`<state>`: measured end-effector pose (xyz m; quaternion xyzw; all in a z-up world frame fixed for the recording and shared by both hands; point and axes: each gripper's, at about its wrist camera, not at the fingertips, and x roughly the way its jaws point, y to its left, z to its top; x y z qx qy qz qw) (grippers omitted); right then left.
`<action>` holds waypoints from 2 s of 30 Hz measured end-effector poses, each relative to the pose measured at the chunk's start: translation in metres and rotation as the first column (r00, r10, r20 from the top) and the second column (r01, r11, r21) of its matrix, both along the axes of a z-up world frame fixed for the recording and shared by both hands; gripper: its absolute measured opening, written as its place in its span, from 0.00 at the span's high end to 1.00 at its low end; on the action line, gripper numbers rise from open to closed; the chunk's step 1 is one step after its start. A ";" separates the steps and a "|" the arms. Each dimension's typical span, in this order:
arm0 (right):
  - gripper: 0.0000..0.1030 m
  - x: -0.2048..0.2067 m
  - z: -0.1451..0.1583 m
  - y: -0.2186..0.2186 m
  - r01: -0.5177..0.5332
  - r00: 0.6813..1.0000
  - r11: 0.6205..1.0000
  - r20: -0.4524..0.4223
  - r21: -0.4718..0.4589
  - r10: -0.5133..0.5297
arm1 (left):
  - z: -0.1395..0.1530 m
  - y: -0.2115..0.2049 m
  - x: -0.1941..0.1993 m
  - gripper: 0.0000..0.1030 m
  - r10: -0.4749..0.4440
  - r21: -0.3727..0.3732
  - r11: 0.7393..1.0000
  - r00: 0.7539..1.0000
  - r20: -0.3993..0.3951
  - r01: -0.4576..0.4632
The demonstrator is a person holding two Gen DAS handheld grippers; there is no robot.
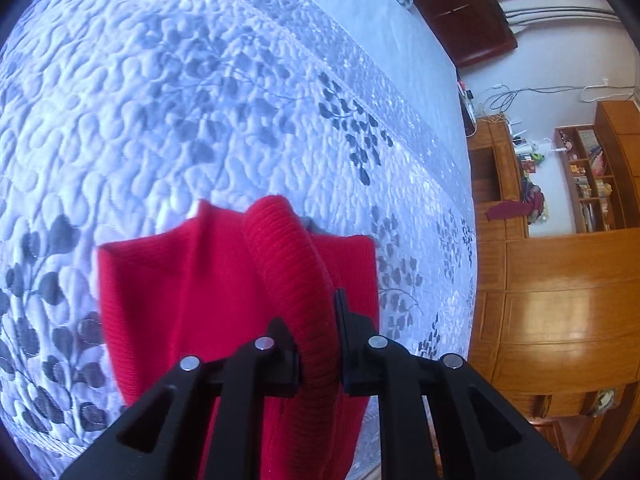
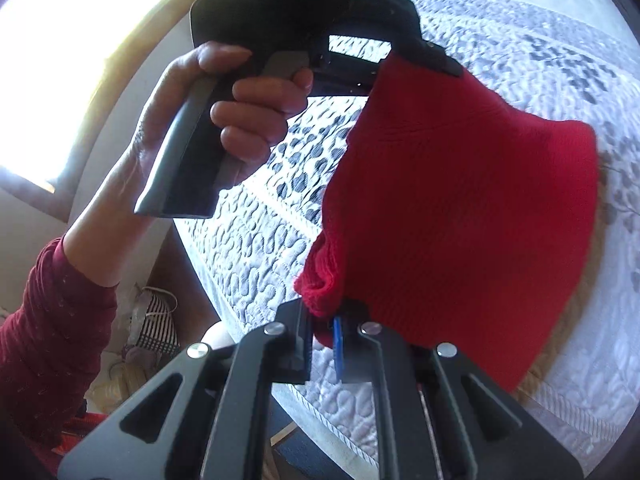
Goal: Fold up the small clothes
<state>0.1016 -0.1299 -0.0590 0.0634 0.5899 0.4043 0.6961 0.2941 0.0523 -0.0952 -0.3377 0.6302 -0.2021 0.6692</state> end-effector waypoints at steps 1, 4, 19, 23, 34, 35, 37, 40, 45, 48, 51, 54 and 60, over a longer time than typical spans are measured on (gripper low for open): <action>0.94 0.000 -0.002 0.005 -0.008 1.000 1.000 -0.004 0.000 0.008 | -0.001 0.004 -0.001 0.87 0.001 0.004 1.000 1.000 0.002 -0.001; 0.94 -0.003 -0.008 0.020 -0.031 0.999 1.000 -0.014 -0.001 0.031 | -0.002 0.019 -0.003 0.87 0.009 0.009 1.000 1.000 0.010 -0.009; 0.73 -0.016 -0.074 0.049 -0.086 0.991 0.989 -0.113 -0.119 0.072 | -0.041 0.055 -0.023 0.89 0.034 0.114 0.993 0.999 0.017 -0.035; 0.62 -0.020 -0.061 0.017 -0.062 0.989 0.997 -0.137 -0.044 0.055 | -0.029 0.058 -0.040 0.84 0.017 0.158 0.987 0.999 0.041 -0.024; 0.54 -0.017 -0.057 -0.129 0.247 0.946 0.965 -0.193 -0.090 -0.260 | 0.010 0.034 -0.143 0.66 -0.085 0.308 0.949 0.996 0.037 0.069; 0.54 -0.016 -0.062 -0.133 0.263 0.937 0.961 -0.215 -0.085 -0.276 | 0.011 0.029 -0.152 0.65 -0.088 0.319 0.945 0.995 0.037 0.072; 0.54 -0.016 -0.070 -0.142 0.281 0.923 0.958 -0.256 -0.060 -0.287 | 0.012 0.022 -0.162 0.63 -0.100 0.324 0.943 0.994 0.044 0.080; 0.54 -0.015 -0.081 -0.141 0.271 0.919 0.961 -0.283 -0.055 -0.275 | 0.010 0.013 -0.170 0.60 -0.112 0.346 0.934 0.993 0.041 0.091; 0.54 -0.009 -0.098 -0.127 0.261 0.912 0.962 -0.306 -0.082 -0.273 | -0.003 0.004 -0.175 0.58 -0.112 0.343 0.934 0.994 0.003 0.104; 0.62 -0.007 -0.101 -0.117 0.260 0.904 0.962 -0.329 -0.080 -0.272 | -0.010 -0.001 -0.175 0.58 -0.119 0.369 0.923 0.993 -0.006 0.113; 0.82 -0.007 -0.100 -0.114 0.247 0.910 0.966 -0.324 -0.076 -0.258 | -0.020 -0.005 -0.177 0.70 -0.129 0.395 0.909 0.991 -0.026 0.129; 0.87 -0.011 -0.079 -0.120 0.244 0.926 0.968 -0.282 -0.056 -0.249 | -0.021 -0.001 -0.177 0.83 -0.106 0.346 0.932 0.994 -0.036 0.112; 0.88 -0.028 -0.046 -0.132 0.187 0.961 0.978 -0.190 -0.093 -0.202 | -0.023 -0.013 -0.183 0.84 -0.150 0.303 0.940 0.987 -0.051 0.159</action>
